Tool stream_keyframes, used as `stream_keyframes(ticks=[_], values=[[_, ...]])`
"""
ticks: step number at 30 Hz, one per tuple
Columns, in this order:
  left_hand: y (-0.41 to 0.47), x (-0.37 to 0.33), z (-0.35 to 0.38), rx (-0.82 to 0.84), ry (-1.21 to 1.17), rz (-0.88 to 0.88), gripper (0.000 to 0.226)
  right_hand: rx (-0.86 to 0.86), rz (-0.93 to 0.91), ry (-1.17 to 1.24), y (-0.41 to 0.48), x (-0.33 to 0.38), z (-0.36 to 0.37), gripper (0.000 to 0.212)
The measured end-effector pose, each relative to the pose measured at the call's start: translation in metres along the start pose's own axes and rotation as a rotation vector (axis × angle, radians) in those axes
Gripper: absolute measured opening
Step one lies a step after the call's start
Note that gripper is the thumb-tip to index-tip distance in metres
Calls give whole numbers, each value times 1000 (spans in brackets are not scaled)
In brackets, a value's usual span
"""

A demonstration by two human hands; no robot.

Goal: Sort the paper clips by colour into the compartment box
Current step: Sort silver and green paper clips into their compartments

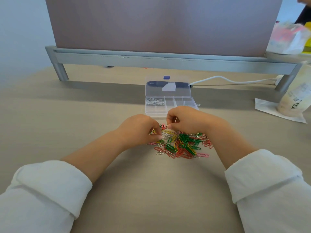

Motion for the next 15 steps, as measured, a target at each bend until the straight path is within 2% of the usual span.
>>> stream_keyframes(ticks=[3,6,12,15], values=[[1,3,3,88,-57,-44,16,-1,-1,44,-1,1,0,13],[-1,7,3,169,-77,-107,10,33,-10,45,-2,5,2,26],[2,7,-5,64,-63,-116,12,84,63,50,-1,6,6,36],[1,6,-2,97,-1,-90,17,105,57,19,-3,5,9,20]])
Point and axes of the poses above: each hand's wrist, its own y-axis towards the middle knuckle, its own z-axis out of the palm, x = y × z, the point moved 7 cm from there along y, towards the middle knuckle, and after that the axes turned 2 degrees about -y, right-handed, at the moved point
